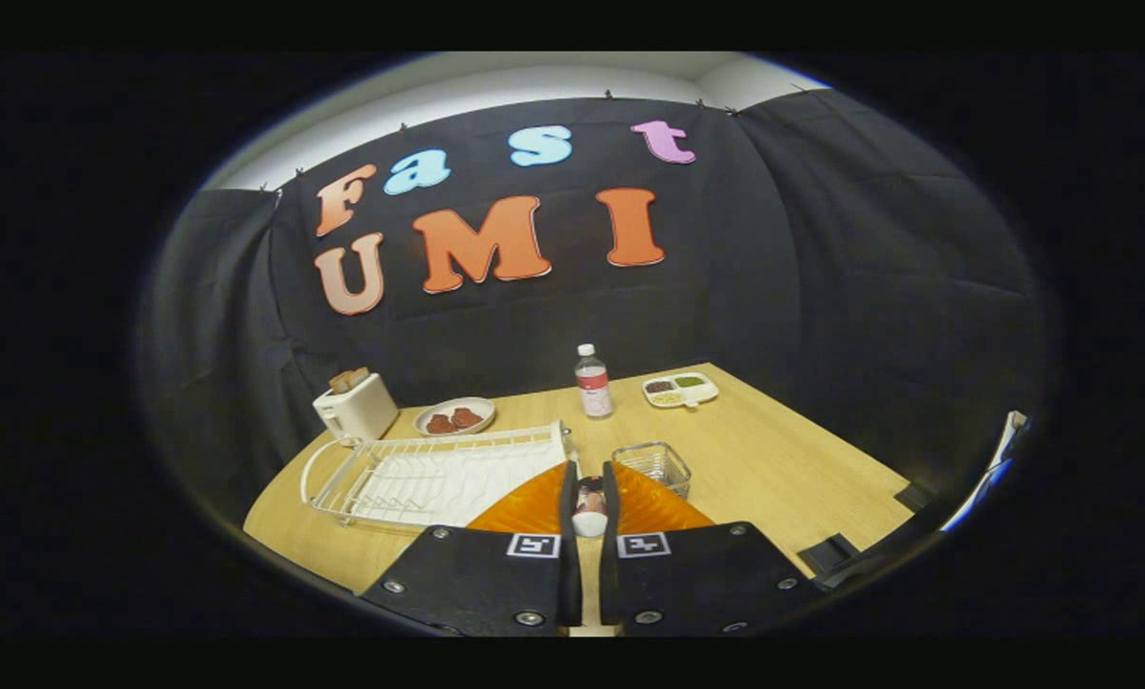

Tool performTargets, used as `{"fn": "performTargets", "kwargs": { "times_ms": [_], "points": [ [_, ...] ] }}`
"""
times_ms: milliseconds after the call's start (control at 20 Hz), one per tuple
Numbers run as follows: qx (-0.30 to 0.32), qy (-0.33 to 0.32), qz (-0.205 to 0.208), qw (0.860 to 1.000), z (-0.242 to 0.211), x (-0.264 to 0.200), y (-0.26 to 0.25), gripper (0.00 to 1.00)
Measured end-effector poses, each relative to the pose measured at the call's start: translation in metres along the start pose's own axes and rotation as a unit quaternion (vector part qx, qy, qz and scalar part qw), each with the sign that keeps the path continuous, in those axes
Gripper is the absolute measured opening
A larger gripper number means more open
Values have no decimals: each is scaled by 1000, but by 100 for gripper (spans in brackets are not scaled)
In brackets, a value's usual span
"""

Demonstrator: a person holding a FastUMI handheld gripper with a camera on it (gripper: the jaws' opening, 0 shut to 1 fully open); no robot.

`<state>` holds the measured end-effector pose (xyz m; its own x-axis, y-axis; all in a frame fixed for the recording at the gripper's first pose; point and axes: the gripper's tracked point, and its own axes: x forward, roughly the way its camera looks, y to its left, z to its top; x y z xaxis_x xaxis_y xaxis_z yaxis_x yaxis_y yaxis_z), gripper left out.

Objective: Take the plate from the dish rack, then take the spoon from the basket and place it into the plate.

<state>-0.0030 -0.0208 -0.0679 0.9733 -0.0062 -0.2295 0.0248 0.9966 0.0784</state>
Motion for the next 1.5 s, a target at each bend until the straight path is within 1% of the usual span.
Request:
{"fn": "performTargets", "kwargs": {
  "times_ms": [100, 250, 550, 800, 1050, 1500],
  "points": [
    [0, 1, 8, 1000, -3, -9, 10, 7],
    [7, 7, 32, 999, -11, -20, 31, 7],
    [-12, 24, 75, 997, -38, -34, 66, 7],
    [-28, 42, 111, 993, -61, -35, 92, 7],
    [-48, 55, 148, 986, -80, -33, 117, 7],
    [-95, 72, 188, 975, -117, -4, 144, 7]
  ]
}}
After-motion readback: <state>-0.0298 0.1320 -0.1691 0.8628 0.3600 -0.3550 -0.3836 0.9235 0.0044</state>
